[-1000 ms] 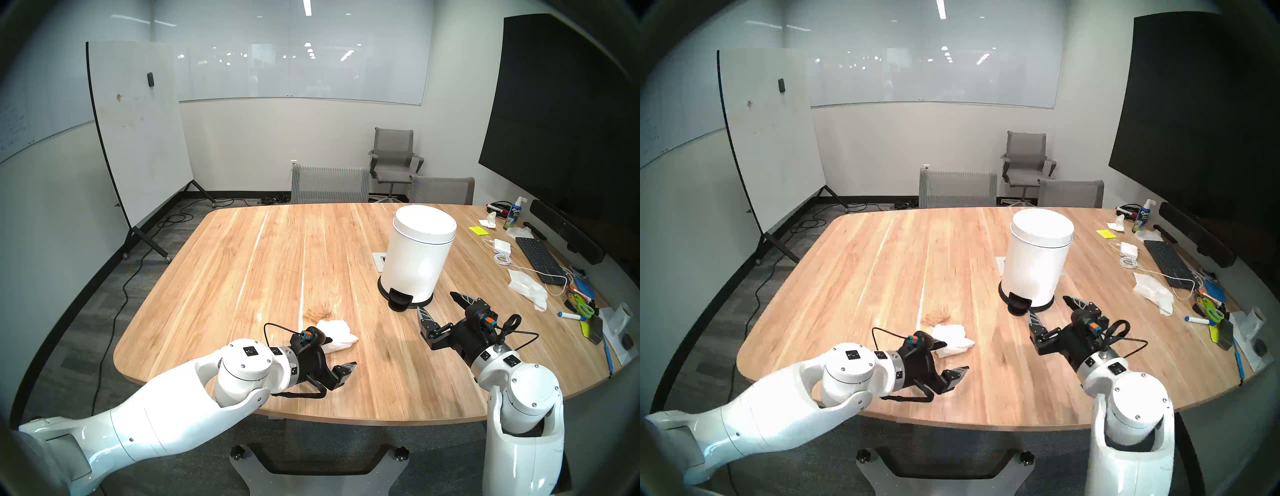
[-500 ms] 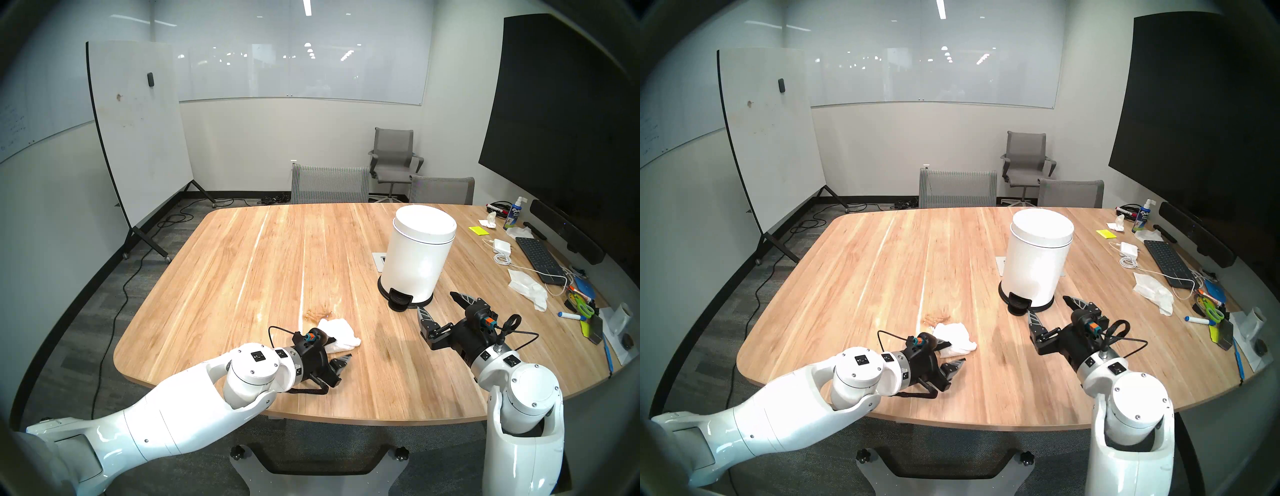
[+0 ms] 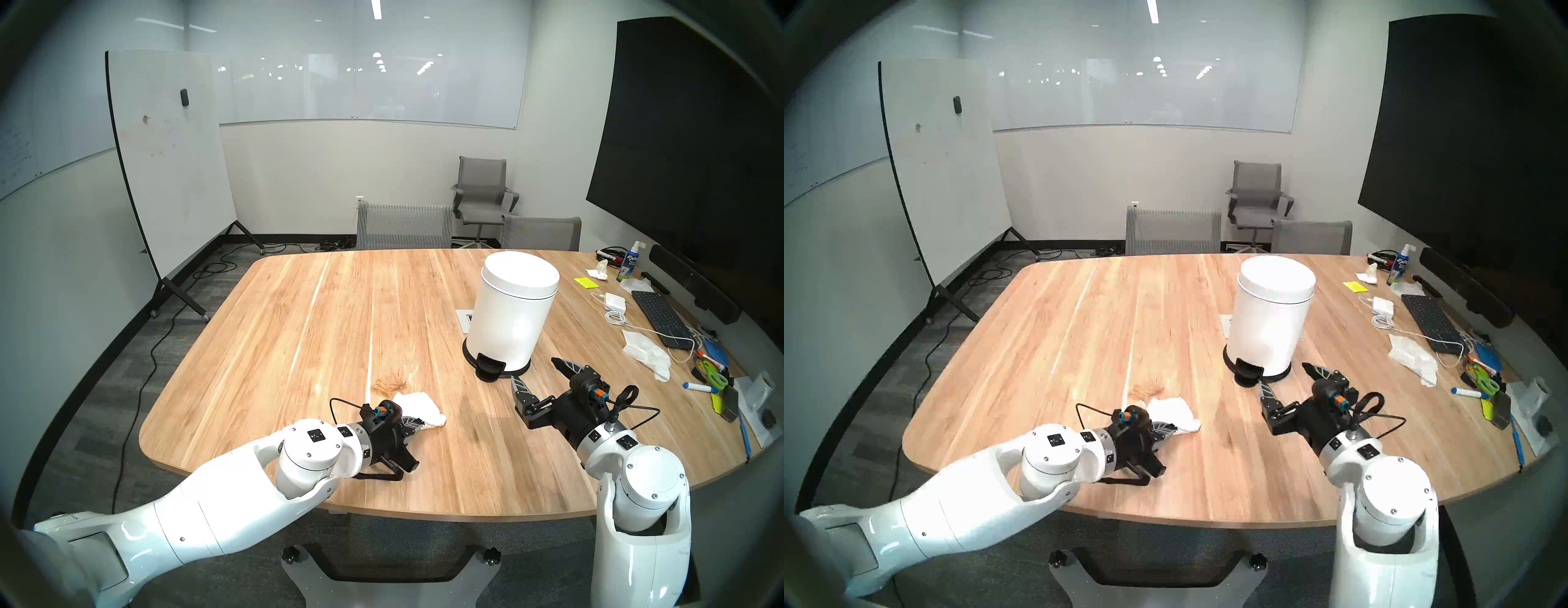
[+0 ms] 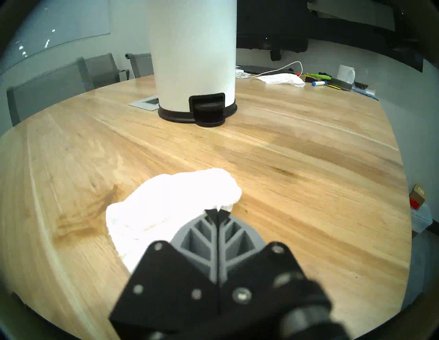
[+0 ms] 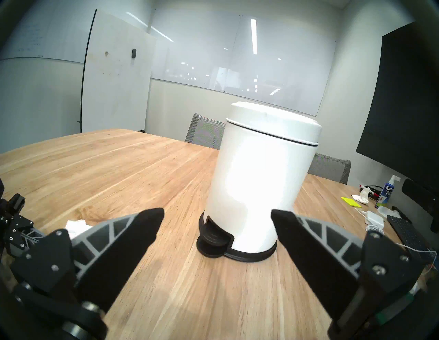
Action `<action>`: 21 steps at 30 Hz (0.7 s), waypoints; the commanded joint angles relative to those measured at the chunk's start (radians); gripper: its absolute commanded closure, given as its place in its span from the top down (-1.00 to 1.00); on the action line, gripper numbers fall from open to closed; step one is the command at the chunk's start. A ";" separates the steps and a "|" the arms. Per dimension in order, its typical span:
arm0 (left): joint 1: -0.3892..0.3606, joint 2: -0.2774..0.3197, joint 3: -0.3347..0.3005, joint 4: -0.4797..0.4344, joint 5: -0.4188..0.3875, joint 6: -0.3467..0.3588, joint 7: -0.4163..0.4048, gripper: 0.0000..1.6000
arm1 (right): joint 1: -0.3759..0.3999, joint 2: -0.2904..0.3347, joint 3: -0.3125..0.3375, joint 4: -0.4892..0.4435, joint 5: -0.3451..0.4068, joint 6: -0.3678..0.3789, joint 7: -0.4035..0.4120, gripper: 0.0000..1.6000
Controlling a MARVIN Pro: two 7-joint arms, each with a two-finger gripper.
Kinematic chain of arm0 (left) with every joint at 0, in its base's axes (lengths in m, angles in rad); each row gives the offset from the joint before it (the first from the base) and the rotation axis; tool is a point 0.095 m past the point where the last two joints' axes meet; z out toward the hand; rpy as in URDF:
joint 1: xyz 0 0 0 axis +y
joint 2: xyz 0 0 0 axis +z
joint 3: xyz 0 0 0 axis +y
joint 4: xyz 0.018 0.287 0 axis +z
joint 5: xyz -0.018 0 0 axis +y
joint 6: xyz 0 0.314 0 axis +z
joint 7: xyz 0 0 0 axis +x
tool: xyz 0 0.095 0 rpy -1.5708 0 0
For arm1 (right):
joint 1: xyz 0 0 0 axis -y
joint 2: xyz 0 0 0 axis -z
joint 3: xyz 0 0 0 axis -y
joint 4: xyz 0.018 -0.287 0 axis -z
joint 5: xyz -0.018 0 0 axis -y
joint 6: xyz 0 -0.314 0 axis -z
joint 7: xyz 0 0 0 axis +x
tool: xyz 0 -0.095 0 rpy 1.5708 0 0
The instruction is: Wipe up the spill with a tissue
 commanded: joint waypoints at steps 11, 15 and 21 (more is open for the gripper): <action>0.002 0.077 -0.164 -0.250 -0.331 0.205 -0.071 -1.00 | 0.005 0.001 -0.002 -0.018 0.001 -0.003 0.001 1.00; -0.004 0.087 -0.200 -0.264 -0.416 0.273 -0.061 -1.00 | 0.005 0.001 -0.002 -0.018 0.001 -0.003 0.001 1.00; -0.063 0.052 -0.229 -0.150 -0.597 0.393 -0.006 -1.00 | 0.005 0.001 -0.002 -0.019 0.001 -0.003 0.001 1.00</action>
